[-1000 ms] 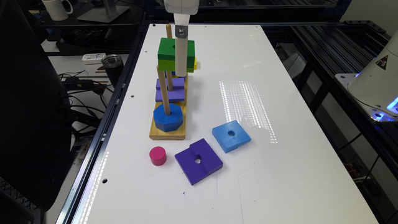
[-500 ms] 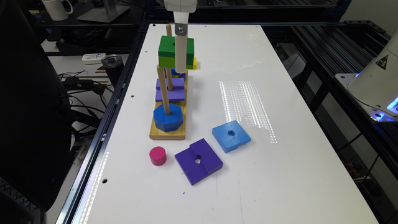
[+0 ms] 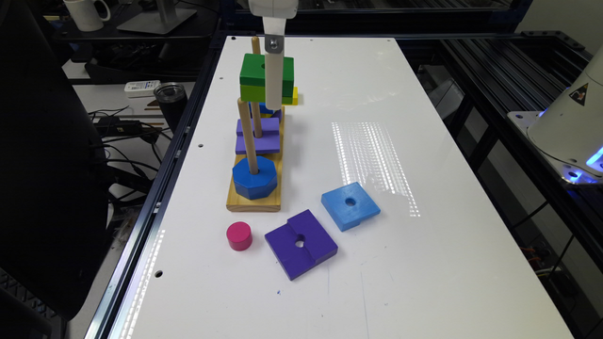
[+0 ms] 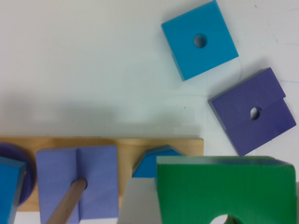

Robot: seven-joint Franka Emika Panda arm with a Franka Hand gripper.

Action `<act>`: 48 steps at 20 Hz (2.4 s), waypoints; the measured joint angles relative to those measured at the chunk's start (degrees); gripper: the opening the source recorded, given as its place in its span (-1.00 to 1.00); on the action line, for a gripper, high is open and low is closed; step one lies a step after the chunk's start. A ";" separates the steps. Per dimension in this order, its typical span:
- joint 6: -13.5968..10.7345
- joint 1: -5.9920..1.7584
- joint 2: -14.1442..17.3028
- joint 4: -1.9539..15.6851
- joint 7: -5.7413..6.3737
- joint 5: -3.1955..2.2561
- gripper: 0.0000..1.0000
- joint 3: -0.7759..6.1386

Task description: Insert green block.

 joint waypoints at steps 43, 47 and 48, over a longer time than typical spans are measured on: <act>2.20 -1.23 -1.82 -2.61 -0.74 0.29 -1.00 0.89; 2.38 -1.26 -0.29 -0.77 -0.77 0.14 -1.00 0.85; 2.39 -1.31 0.22 -0.17 -0.82 0.08 -1.00 0.79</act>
